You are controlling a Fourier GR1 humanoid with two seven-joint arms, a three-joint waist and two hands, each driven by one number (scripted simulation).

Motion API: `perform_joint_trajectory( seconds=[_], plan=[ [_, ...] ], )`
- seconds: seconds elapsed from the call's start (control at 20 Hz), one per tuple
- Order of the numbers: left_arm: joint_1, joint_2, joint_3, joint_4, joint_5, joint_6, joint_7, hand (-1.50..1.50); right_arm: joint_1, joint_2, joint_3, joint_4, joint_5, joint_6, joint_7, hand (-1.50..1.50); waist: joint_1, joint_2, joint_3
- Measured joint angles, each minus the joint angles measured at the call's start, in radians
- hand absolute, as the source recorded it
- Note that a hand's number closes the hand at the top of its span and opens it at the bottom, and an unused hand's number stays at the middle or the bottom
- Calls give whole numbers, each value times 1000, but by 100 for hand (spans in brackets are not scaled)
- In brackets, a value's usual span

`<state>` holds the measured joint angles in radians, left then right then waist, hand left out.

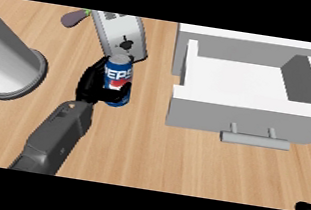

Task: Pick up the can, place it into the drawer and close the drawer

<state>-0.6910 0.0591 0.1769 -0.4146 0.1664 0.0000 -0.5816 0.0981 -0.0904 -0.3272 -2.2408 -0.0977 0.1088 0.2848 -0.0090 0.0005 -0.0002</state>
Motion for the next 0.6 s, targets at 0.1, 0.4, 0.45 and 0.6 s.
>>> perform_joint_trajectory(
  seconds=[0.1,0.4,0.45,0.6],
  plan=[
    [-15,-9,-22,-58,-8,13,51,150,-24,-9,-2,7,5,-11,20,-150,6,-2,0],
    [-73,-36,-89,-227,-26,74,222,150,-26,-15,-14,-13,2,-18,40,-150,10,-5,1],
    [-93,-38,-95,-253,-25,80,264,150,-26,-14,-16,1,4,-16,28,-150,11,-5,1],
    [-120,-47,-141,-357,-2,117,380,150,-30,-12,-7,-12,15,-22,38,-150,11,-6,1]
  ],
)
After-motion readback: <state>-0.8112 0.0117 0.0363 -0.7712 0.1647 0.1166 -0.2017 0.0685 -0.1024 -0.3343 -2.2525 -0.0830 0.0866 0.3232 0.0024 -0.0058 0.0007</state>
